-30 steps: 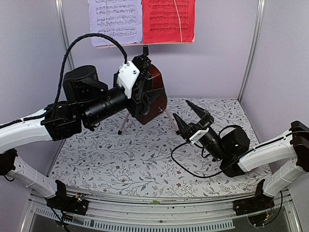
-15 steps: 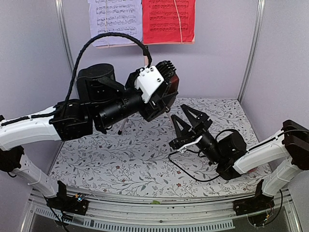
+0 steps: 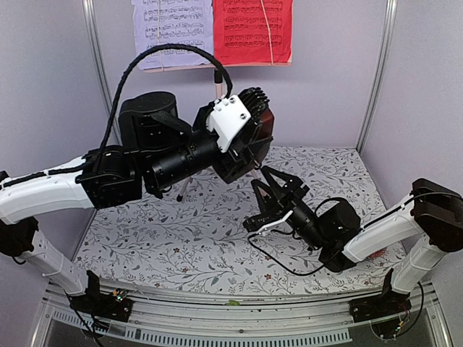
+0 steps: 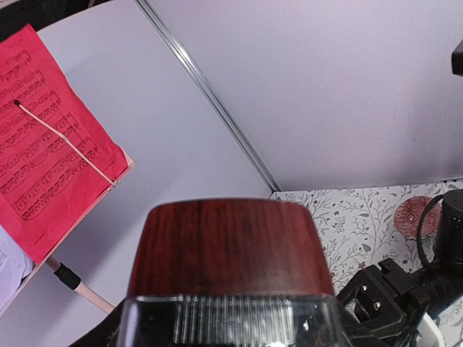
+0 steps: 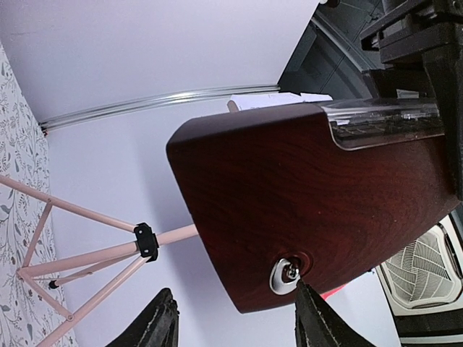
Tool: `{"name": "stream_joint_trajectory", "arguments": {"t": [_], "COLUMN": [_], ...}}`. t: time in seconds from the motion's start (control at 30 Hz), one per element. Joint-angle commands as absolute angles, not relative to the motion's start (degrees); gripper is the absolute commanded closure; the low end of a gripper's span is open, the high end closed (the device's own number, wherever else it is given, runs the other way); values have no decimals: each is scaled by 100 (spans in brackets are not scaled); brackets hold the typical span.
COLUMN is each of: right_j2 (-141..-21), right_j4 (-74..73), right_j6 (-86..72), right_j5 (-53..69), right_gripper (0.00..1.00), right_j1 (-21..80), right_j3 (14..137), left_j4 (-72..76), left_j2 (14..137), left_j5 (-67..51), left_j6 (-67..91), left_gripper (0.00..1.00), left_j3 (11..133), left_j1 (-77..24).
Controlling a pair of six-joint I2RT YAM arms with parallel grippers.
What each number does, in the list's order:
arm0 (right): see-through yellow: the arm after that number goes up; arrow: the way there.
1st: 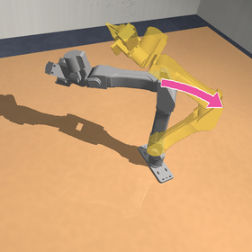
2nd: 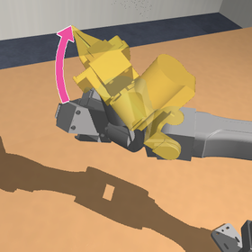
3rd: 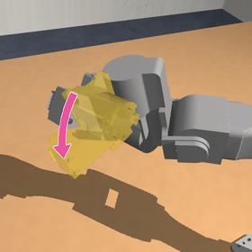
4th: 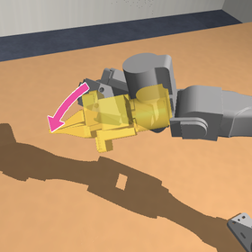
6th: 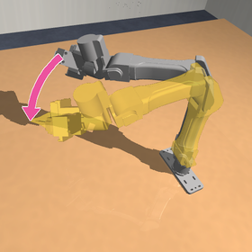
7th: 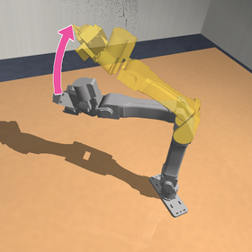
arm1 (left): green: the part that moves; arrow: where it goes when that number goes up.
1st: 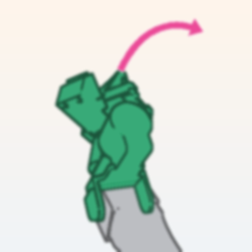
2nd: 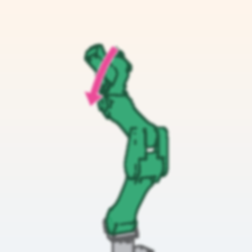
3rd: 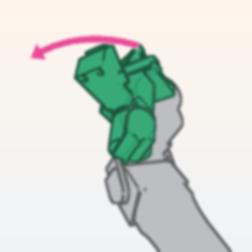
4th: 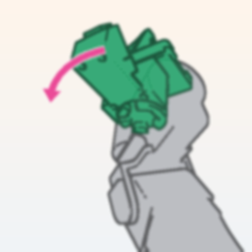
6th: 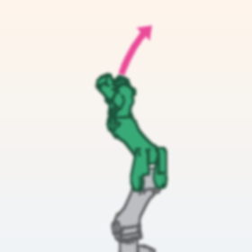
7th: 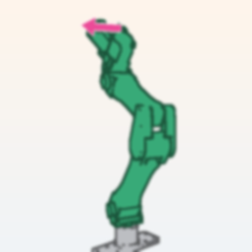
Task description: Set up the instrument practice props
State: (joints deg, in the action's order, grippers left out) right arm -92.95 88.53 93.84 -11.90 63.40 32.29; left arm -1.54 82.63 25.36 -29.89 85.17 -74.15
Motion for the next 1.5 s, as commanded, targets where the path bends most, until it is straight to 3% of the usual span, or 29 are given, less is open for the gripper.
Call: {"name": "stream_joint_trajectory", "arguments": {"t": [0.0, 0.37, 1.47], "right_j2": [-9298, -9088, -8974], "right_j4": [10509, 10507, 10292], "right_j6": [9535, 9639, 9697], "right_j5": [-1339, -1456, -1494], "right_gripper": [45, 50, 78], "right_j1": [6426, 6451, 6520], "right_j3": [3376, 3374, 3338], "left_j4": [360, 246, 77], "left_j2": [8208, 8292, 8317], "left_j5": [2476, 2476, 2270], "left_j6": [-2938, -2924, -2549], "left_gripper": [100, 100, 100], "left_j3": [8772, 8780, 8833], "left_j1": [-7497, -7479, -7373]}}
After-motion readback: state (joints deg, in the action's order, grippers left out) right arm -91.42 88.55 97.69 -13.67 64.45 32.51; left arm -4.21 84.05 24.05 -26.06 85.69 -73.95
